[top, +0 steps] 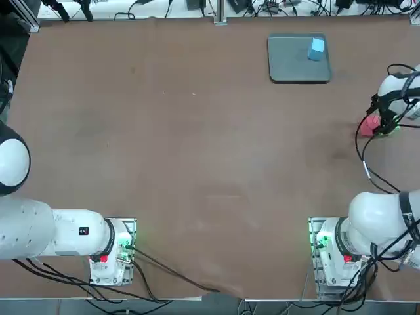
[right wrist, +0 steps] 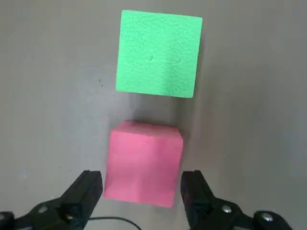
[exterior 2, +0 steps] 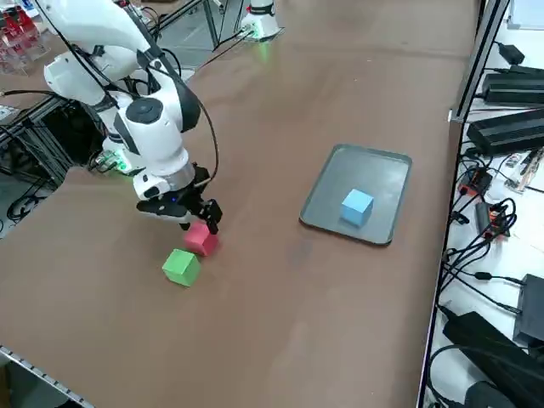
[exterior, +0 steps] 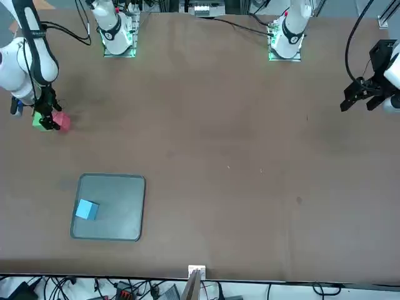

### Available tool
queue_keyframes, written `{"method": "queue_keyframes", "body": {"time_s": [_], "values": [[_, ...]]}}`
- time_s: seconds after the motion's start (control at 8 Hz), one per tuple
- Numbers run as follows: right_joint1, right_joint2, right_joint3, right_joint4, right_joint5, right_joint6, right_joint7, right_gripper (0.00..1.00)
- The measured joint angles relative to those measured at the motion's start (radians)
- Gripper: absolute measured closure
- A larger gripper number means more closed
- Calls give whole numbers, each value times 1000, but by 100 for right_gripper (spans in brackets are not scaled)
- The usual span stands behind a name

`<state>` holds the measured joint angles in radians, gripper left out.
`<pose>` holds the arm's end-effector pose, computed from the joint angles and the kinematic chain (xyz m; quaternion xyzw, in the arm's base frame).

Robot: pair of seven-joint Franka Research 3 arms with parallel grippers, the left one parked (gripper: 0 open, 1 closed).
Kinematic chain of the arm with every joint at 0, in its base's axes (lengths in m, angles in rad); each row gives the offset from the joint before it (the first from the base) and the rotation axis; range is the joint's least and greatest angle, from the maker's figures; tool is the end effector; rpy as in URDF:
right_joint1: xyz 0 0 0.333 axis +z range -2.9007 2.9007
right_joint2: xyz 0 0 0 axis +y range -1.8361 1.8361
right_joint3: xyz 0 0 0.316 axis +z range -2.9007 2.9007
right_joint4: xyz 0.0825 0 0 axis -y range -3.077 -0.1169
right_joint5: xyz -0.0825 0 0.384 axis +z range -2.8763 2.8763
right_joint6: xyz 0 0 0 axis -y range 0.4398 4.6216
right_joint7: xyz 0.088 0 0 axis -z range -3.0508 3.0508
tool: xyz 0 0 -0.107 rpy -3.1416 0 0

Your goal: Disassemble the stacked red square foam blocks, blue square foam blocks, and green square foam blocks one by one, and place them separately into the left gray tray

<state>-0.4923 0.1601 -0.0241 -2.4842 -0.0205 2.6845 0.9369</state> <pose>0.4174 -0.2365 0.2303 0.7534 -0.6572 0.0210 0.0023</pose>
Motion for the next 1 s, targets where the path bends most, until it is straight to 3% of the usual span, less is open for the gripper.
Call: {"method": "queue_keyframes", "body": {"time_s": [1.0], "values": [[-17, 84, 1, -2, 0, 117, -1, 4]]}}
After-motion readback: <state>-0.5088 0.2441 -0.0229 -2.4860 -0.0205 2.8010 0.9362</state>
